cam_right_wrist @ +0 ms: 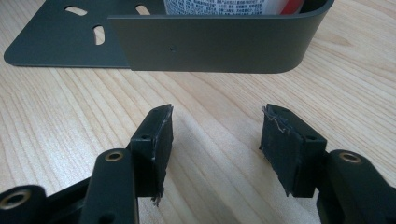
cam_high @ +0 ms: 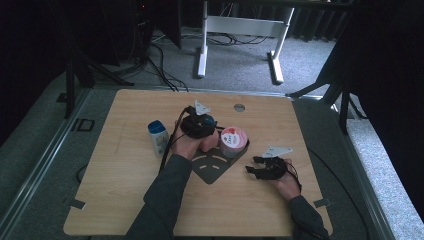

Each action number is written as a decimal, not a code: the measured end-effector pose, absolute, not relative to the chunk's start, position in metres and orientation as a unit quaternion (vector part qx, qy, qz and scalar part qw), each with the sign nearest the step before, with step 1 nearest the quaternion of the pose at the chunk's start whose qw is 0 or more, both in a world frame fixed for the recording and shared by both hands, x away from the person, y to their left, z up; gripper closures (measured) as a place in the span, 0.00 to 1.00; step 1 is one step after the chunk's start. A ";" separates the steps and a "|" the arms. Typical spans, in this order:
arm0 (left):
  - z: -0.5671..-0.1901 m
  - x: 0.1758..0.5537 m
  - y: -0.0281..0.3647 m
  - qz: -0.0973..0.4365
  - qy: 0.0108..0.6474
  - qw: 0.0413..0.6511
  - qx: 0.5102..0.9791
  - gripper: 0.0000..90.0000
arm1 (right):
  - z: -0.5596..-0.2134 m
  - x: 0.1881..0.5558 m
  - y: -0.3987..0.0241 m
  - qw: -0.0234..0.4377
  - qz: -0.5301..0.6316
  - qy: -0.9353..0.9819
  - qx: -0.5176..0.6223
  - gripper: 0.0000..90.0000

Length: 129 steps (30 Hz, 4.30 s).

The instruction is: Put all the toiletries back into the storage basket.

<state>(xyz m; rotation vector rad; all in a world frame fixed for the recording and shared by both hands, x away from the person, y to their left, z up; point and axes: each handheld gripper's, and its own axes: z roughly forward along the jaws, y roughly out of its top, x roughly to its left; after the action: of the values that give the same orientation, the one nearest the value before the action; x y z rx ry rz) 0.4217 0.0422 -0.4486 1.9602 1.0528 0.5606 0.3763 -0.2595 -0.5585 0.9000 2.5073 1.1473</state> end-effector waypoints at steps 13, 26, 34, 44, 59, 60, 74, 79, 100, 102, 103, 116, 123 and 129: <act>-0.459 0.433 0.040 0.219 0.431 0.407 0.775 0.59 | -0.558 0.376 -0.260 0.119 0.393 0.858 0.308 0.48; -0.461 0.441 0.036 0.223 0.432 0.400 0.777 0.59 | -0.558 0.376 -0.260 0.119 0.393 0.858 0.308 0.48; -0.460 0.446 0.031 0.224 0.431 0.397 0.779 0.59 | -0.558 0.376 -0.260 0.119 0.393 0.858 0.308 0.48; -0.462 0.449 0.029 0.223 0.438 0.399 0.774 0.59 | -0.558 0.376 -0.260 0.119 0.393 0.858 0.309 0.48; -0.462 0.447 0.024 0.228 0.463 0.395 0.760 0.59 | -0.558 0.376 -0.260 0.119 0.393 0.858 0.308 0.48; -0.462 0.447 0.024 0.229 0.465 0.395 0.759 0.59 | -0.558 0.376 -0.260 0.119 0.393 0.858 0.308 0.48; -0.463 0.445 0.026 0.228 0.436 0.394 0.776 0.58 | -0.558 0.376 -0.259 0.120 0.393 0.858 0.308 0.48; -0.465 0.445 0.025 0.227 0.430 0.388 0.783 0.52 | -0.559 0.376 -0.259 0.120 0.393 0.858 0.308 0.48; -0.460 0.429 0.043 0.223 0.425 0.391 0.786 0.40 | -0.559 0.376 -0.259 0.120 0.393 0.858 0.308 0.48; -0.460 0.426 0.045 0.223 0.422 0.391 0.787 0.40 | -0.559 0.376 -0.259 0.120 0.393 0.858 0.308 0.48; -0.460 0.425 0.045 0.223 0.422 0.392 0.787 0.41 | -0.559 0.376 -0.259 0.120 0.393 0.858 0.308 0.48; -0.459 0.411 0.061 0.216 0.413 0.395 0.792 0.43 | -0.558 0.376 -0.260 0.119 0.393 0.858 0.308 0.48; -0.456 0.404 0.070 0.208 0.405 0.389 0.801 0.43 | -0.558 0.376 -0.260 0.119 0.393 0.858 0.308 0.48; -0.457 0.397 0.076 0.202 0.397 0.383 0.810 0.45 | -0.559 0.377 -0.260 0.119 0.394 0.858 0.308 0.48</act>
<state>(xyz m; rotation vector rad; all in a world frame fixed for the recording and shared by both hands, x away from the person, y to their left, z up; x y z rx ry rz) 0.3973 0.0760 -0.4569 2.0650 1.0117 0.5147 0.3765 -0.2598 -0.5585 0.8998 2.5096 1.1512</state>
